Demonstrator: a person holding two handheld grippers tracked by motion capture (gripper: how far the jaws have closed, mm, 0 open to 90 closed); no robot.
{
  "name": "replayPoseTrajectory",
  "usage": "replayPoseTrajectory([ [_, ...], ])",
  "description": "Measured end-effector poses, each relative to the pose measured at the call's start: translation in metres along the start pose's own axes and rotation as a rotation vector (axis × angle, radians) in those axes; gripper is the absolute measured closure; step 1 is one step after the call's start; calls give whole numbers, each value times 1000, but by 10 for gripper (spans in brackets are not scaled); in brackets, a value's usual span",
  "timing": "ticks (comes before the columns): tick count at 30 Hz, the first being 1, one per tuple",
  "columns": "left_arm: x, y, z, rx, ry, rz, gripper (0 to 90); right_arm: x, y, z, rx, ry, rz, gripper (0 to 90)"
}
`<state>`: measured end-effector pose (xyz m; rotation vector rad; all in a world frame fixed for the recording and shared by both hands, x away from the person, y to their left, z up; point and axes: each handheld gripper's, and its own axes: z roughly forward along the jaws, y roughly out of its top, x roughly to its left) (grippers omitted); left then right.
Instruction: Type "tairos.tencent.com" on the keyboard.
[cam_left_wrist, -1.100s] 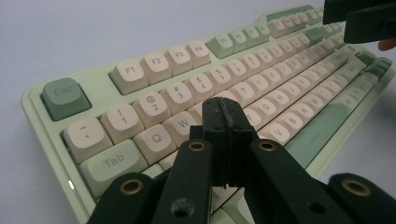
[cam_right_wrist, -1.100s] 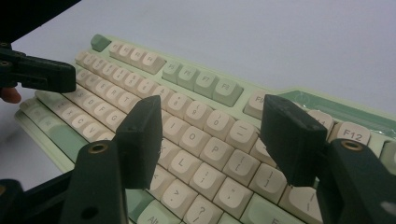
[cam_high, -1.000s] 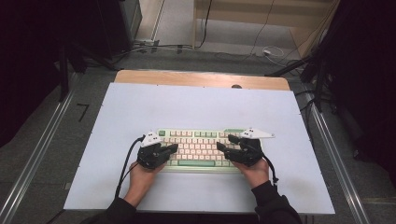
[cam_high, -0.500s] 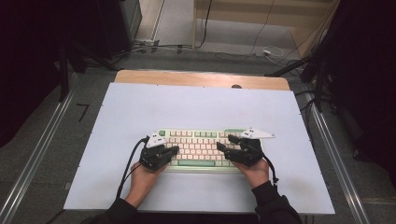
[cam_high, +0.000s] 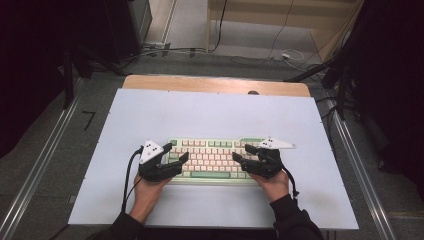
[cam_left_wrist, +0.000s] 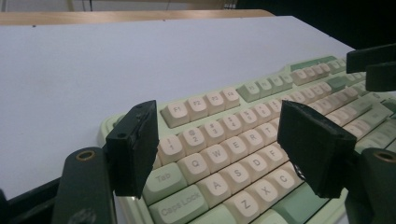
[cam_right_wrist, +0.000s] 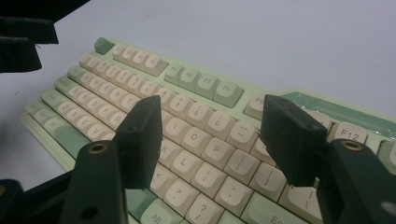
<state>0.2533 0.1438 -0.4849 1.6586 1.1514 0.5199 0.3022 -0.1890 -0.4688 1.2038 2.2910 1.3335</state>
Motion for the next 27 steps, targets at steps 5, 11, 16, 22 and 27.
replayPoseTrajectory([
  [5,11,-6,-6,-26,60,-25,290,0,0,-1,-6,-1,0,371],
  [11,26,-9,-10,-26,85,-86,288,0,-2,-1,-1,-7,-2,371],
  [16,28,-8,-12,-31,93,-93,287,1,-2,-1,-1,-7,-3,371],
  [22,29,-9,-11,-20,100,-89,287,1,-3,-1,-1,-10,-4,371],
  [27,29,-8,-12,-24,101,-88,287,1,-4,-1,7,-11,-3,371],
])
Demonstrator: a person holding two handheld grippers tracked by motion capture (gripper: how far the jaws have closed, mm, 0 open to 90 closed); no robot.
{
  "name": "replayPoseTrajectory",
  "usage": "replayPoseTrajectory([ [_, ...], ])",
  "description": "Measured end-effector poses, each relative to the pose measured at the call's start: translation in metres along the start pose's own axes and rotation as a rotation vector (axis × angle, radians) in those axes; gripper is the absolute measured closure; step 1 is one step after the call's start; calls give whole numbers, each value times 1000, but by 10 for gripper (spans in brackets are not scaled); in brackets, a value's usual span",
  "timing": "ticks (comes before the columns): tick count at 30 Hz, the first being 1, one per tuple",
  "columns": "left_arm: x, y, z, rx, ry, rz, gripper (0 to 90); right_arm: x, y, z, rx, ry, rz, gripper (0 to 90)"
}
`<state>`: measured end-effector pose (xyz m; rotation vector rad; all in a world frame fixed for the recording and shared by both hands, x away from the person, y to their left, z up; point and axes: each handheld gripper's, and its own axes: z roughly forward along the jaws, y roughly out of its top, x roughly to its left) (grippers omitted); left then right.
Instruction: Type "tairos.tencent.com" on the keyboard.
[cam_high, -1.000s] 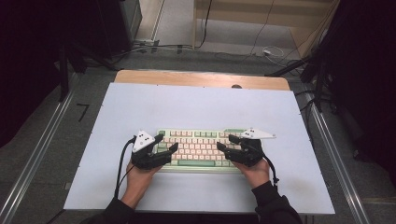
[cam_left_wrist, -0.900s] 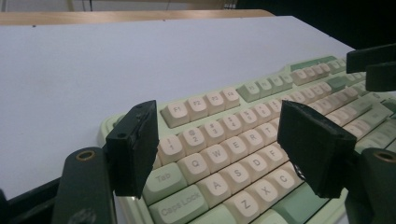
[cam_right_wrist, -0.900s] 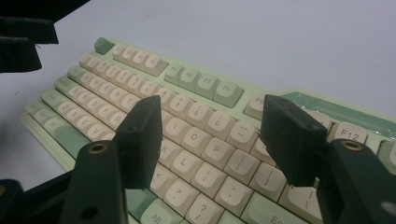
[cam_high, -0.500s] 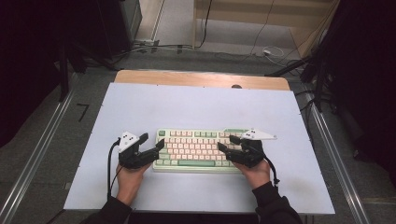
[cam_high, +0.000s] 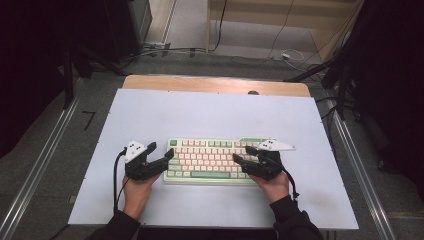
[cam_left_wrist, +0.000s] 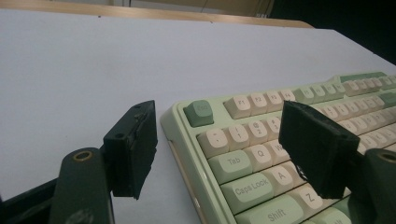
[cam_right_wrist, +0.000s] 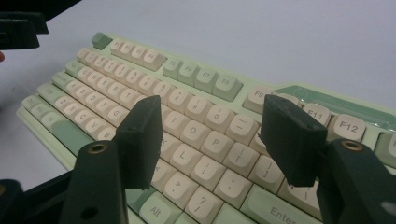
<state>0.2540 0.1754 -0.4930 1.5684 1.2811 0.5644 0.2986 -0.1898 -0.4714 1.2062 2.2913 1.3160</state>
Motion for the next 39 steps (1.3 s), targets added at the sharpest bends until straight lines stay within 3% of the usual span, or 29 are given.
replayPoseTrajectory([
  [9,-1,-1,0,6,-3,4,288,2,-2,-1,2,1,-10,374],
  [12,-3,-2,2,19,-9,14,288,2,-3,-3,4,7,-22,429],
  [17,-7,-2,2,16,-13,42,288,5,-8,-6,36,42,-57,708],
  [21,-8,-3,4,30,-16,48,288,10,-10,-9,54,47,-85,848],
  [39,-9,-3,5,36,-30,48,291,13,-15,2,113,67,-103,874],
])
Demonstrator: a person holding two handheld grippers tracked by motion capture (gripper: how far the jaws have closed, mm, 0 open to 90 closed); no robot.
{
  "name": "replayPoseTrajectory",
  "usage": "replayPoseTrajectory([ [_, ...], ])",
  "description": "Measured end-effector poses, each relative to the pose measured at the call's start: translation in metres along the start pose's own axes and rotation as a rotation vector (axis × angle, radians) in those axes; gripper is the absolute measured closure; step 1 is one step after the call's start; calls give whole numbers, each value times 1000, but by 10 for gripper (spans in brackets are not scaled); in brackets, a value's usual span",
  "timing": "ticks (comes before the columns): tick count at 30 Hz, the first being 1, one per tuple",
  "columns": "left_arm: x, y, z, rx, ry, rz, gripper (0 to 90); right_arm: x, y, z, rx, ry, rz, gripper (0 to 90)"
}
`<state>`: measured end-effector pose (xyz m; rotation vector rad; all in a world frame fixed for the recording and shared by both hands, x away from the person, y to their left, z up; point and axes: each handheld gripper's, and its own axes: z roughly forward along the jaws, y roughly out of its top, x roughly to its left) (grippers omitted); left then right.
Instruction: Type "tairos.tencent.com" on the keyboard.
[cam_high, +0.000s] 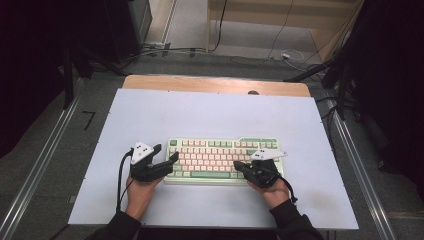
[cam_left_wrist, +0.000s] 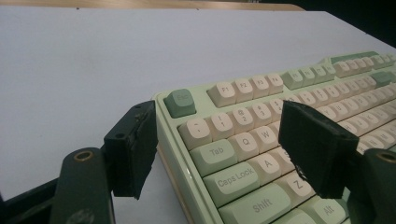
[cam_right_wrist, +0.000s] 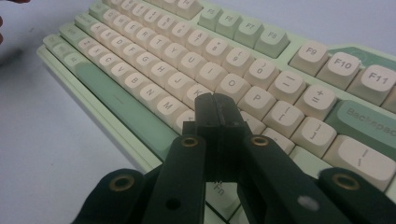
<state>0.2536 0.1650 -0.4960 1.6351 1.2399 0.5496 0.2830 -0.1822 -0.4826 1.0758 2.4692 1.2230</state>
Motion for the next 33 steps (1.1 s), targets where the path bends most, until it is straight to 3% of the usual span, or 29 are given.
replayPoseTrajectory([
  [5,0,0,1,2,-2,-1,291,1,-2,6,30,-6,6,874],
  [17,-2,0,0,1,-8,1,291,2,-2,7,30,-5,8,868],
  [21,-1,0,0,3,-7,0,291,-1,1,0,-10,6,25,802],
  [28,-4,0,0,3,-21,3,292,-11,3,-8,-74,61,102,492],
  [33,-7,-1,0,9,-39,8,291,-14,3,-6,-84,30,114,374],
])
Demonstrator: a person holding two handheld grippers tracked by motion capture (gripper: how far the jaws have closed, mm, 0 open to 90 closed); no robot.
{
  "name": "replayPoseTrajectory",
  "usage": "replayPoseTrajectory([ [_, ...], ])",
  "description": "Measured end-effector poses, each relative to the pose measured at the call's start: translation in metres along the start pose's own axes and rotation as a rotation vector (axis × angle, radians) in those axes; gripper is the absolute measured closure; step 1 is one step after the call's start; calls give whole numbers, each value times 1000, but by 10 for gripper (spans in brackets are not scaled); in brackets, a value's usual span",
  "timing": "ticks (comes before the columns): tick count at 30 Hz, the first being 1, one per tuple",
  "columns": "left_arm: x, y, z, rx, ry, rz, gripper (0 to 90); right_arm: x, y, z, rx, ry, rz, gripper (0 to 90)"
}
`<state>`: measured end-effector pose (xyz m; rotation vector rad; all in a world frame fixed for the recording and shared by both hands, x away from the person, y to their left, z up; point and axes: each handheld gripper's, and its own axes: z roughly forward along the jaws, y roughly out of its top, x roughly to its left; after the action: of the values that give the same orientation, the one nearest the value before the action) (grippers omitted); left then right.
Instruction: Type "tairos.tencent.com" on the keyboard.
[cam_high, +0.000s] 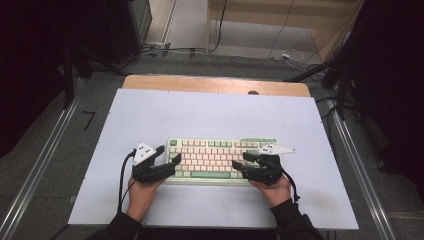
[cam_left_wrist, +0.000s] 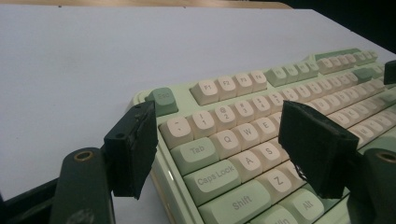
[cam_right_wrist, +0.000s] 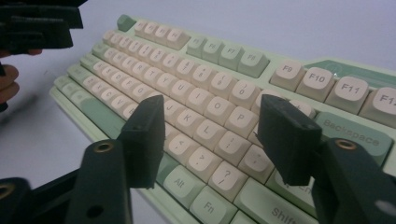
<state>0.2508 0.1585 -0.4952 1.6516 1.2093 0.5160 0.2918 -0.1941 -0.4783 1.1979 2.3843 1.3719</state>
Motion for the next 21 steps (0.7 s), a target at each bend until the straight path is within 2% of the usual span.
replayPoseTrajectory([
  [9,-5,0,1,9,-20,2,289,-8,1,-4,-33,-5,48,255],
  [21,-7,0,1,17,-35,-2,289,-10,1,-8,-51,-17,70,241],
])
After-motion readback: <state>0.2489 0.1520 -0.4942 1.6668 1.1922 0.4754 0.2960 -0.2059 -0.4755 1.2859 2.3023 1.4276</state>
